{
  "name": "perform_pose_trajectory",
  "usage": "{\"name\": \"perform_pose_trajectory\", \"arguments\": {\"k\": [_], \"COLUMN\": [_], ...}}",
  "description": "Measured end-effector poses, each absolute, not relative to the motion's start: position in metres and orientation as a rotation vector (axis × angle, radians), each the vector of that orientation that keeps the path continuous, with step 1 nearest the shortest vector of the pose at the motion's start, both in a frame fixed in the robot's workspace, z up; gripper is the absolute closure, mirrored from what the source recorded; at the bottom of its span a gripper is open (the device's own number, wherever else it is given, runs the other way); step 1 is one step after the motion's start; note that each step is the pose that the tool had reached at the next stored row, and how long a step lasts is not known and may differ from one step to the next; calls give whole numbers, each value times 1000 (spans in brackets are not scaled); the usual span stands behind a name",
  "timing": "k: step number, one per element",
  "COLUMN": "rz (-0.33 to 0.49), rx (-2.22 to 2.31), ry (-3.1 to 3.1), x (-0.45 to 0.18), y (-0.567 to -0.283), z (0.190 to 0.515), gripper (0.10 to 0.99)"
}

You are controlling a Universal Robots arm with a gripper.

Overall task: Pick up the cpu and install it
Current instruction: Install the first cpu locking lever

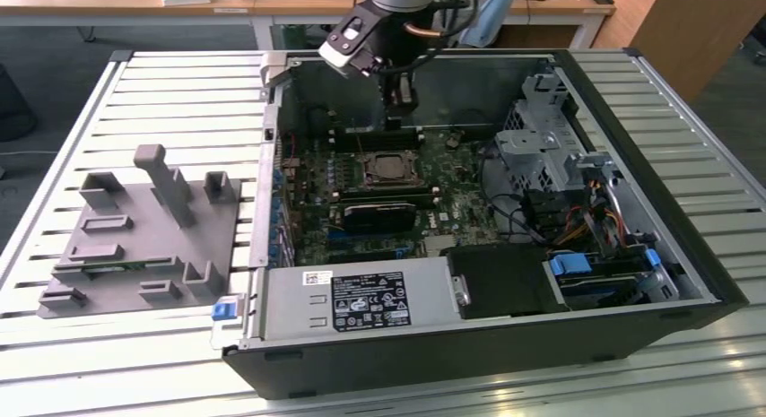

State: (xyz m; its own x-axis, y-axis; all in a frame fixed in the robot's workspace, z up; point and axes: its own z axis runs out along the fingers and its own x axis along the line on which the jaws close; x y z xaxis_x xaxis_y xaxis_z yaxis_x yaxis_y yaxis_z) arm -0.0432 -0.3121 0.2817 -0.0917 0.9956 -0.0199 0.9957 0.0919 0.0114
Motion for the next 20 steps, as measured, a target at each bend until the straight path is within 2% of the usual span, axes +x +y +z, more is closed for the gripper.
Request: {"name": "perform_pose_trajectory", "arguments": {"k": [20], "rz": [-17], "rx": [1805], "ry": [2546], "x": [-43], "y": [-312], "z": [279], "gripper": [980]}}
